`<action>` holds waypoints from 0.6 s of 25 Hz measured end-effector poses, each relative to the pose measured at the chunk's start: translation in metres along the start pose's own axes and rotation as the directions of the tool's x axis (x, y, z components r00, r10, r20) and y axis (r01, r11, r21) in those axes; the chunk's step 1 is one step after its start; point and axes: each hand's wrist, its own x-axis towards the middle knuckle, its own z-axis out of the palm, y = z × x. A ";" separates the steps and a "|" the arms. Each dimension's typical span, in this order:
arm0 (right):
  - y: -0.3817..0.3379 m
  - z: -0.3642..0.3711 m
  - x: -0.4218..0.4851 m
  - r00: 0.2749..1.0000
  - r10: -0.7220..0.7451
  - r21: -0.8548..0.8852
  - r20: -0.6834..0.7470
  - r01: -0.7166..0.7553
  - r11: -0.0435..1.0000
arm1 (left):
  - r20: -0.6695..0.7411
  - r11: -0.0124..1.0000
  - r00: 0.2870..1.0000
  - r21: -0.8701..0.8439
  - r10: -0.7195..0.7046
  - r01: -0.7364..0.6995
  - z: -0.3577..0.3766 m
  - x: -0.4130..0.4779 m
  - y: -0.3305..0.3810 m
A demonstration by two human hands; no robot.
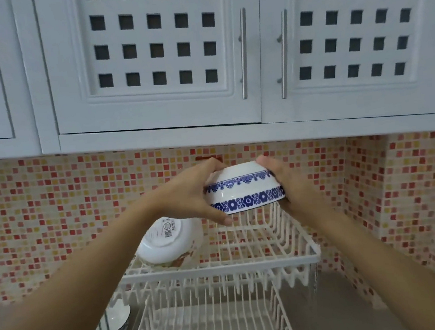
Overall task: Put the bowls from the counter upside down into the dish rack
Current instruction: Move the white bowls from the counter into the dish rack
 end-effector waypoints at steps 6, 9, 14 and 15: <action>0.042 0.017 -0.009 0.772 0.370 -0.208 0.517 -0.306 0.929 | -0.069 0.963 0.990 0.232 -0.122 0.135 0.069 0.013 -0.001; 0.046 0.033 -0.012 0.681 0.495 -0.233 0.539 -0.444 0.865 | -0.047 0.927 0.978 0.313 -0.203 0.207 0.096 0.023 -0.002; 0.043 0.053 -0.020 0.603 0.557 -0.283 0.572 -0.492 0.823 | 0.004 0.890 0.954 0.362 -0.299 0.278 0.128 0.043 -0.002; 0.043 0.055 -0.022 0.595 0.571 -0.287 0.566 -0.507 0.813 | 0.014 0.881 0.950 0.378 -0.312 0.283 0.131 0.047 -0.004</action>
